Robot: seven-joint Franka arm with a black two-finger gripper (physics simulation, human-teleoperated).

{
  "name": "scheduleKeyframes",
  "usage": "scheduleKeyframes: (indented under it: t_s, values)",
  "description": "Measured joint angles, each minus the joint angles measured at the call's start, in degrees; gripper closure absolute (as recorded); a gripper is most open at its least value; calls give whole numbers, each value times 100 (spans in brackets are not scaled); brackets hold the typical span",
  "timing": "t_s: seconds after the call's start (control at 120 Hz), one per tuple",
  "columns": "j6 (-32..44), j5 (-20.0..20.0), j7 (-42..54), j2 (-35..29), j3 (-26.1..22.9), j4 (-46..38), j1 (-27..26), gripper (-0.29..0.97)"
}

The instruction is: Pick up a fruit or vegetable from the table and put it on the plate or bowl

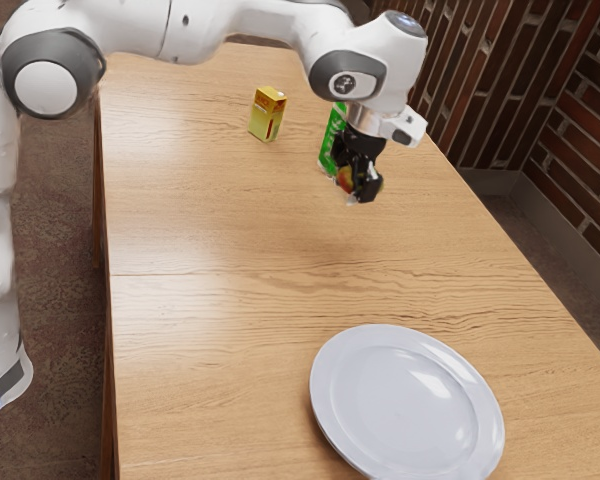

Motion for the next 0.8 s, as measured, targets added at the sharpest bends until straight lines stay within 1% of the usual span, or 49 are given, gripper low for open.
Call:
scheduleKeyframes:
  t_s: [0.067, 0.15, 0.317, 0.442, 0.558, 0.625, 0.65, 0.725, 0.8]
  values:
    - [-147, 126, -31, -111, -166, 6, -339, 45]
    - [-318, 293, -68, -144, -612, 152, -521, 46]
    - [-531, 575, -146, 68, -1757, 476, -511, 47]
    - [-621, 776, -217, 415, -2569, 593, -504, 47]
    - [-671, 946, -290, 605, -3132, 623, -551, 43]
    - [-689, 1053, -333, 744, -3459, 628, -560, 43]
    - [-695, 1089, -348, 791, -3549, 630, -573, 41]
    - [-708, 1168, -371, 848, -3649, 633, -667, 25]
    - [-718, 1219, -388, 852, -3655, 633, -685, 15]
